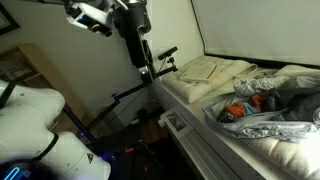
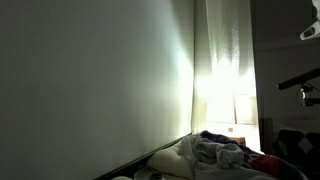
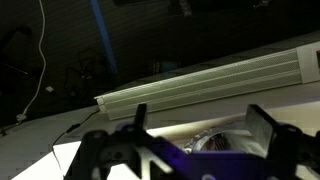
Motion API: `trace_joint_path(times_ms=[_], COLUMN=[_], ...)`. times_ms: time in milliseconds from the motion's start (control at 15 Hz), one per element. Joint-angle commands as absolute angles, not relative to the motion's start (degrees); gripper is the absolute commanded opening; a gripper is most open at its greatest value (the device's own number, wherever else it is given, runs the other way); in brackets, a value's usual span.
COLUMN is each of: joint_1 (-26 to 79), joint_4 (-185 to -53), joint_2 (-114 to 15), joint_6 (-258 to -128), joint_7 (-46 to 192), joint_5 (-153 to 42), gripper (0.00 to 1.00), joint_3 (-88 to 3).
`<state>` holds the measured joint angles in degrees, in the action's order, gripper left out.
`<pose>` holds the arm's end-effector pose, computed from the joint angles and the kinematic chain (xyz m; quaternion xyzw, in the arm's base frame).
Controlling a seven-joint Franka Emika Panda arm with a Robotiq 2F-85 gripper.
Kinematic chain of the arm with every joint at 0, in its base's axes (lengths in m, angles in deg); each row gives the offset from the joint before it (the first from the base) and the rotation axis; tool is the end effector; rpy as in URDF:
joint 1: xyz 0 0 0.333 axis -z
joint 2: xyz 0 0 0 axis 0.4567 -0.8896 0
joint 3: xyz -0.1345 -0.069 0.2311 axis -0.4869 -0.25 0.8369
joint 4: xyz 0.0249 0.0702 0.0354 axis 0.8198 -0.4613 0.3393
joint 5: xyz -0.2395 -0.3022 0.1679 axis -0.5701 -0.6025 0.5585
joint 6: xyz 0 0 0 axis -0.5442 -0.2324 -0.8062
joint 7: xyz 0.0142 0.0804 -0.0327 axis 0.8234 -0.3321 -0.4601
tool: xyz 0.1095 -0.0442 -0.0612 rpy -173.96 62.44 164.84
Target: Close the bag
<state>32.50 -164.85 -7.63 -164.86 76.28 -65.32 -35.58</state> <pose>0.4396 -0.0441 0.3941 0.9900 -0.0554 -0.0497 0.1197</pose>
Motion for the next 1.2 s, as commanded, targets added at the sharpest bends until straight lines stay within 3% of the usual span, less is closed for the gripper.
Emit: trace_joint_path(times_ms=[0,933,1133], joint_1=[32.11,31.39,30.95], joint_4=[-158.2,-135.03,-136.92], joint_2=[-9.04,-18.85,-17.62], joint_6=[-160.23,-144.83,-146.39], joint_7=[73.58,66.48,67.62], joint_5=[-65.93,-66.55,-65.58], gripper=[1.0,1.0,1.0], joint_3=[-37.27,-39.36,-39.81])
